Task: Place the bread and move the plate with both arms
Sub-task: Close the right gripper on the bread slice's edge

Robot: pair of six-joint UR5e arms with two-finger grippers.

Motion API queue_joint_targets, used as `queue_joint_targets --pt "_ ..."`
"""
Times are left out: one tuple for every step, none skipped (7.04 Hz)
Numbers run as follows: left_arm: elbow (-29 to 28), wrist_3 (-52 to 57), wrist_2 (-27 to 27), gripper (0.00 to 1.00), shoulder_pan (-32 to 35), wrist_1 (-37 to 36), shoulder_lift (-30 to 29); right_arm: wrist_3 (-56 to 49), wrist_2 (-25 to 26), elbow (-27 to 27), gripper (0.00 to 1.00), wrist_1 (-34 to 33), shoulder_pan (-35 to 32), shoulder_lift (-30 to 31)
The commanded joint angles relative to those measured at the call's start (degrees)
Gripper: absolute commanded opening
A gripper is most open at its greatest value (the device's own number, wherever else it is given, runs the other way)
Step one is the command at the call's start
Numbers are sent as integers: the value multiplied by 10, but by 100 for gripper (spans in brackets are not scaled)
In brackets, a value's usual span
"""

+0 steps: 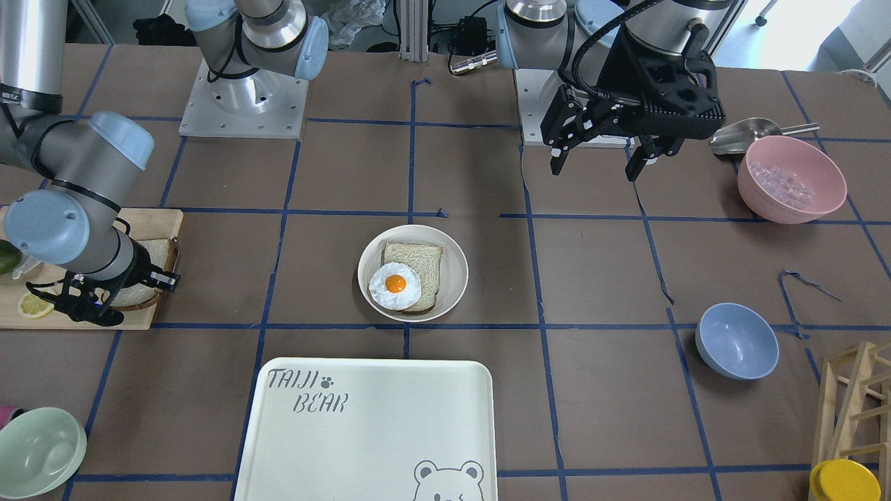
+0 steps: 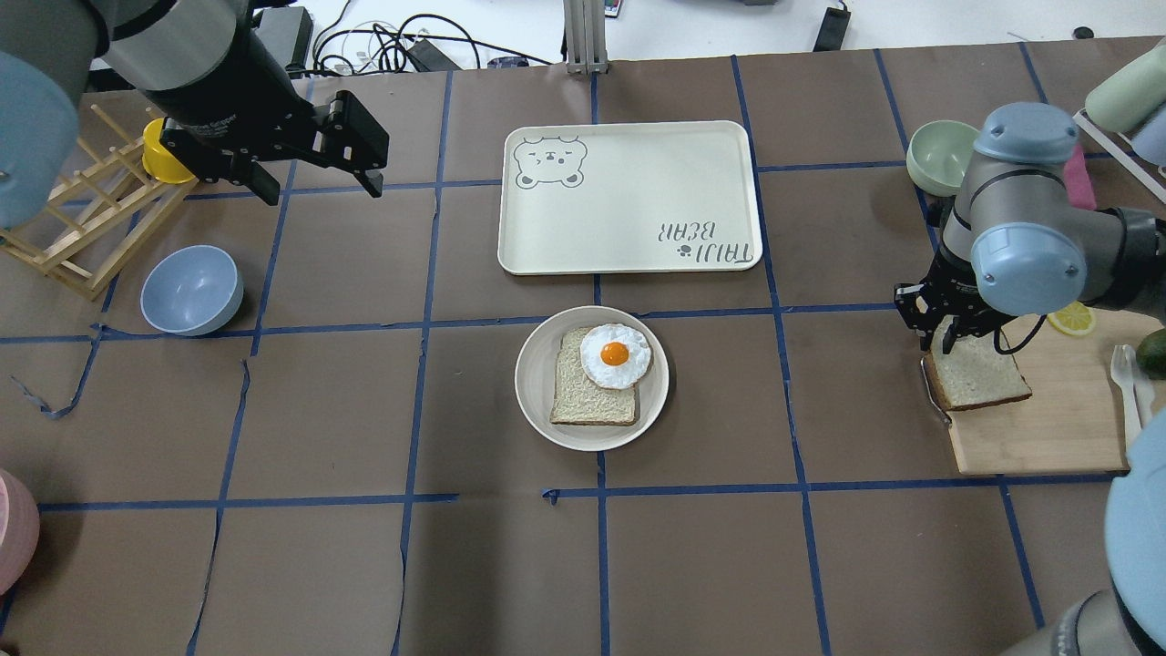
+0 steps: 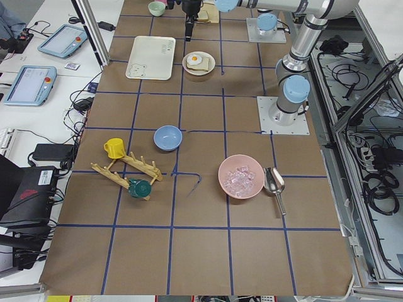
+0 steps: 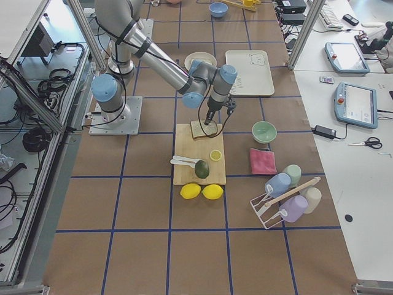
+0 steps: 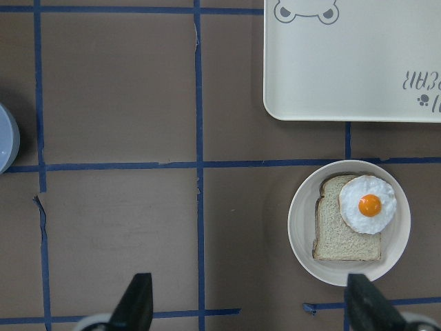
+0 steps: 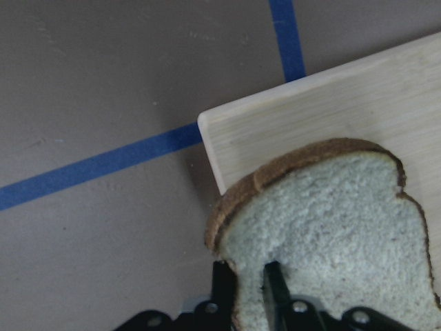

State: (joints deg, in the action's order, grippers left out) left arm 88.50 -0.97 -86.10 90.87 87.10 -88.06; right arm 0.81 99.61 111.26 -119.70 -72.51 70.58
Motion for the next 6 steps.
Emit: queue_joint_targets --pt "0 0 1 100 0 0 0 0 -6 -3 0 3 0 4" --pt "0 0 1 100 0 0 0 0 -6 -14 0 10 0 5" --pt "0 0 0 100 0 0 0 0 -6 -30 0 39 0 10" --pt "0 0 1 100 -1 0 1 0 -6 -60 0 94 -1 24" --pt "0 0 0 100 -1 0 1 0 -8 -97 0 161 -5 34" --pt "0 1 0 100 -1 0 0 0 -29 -130 0 207 -7 43"
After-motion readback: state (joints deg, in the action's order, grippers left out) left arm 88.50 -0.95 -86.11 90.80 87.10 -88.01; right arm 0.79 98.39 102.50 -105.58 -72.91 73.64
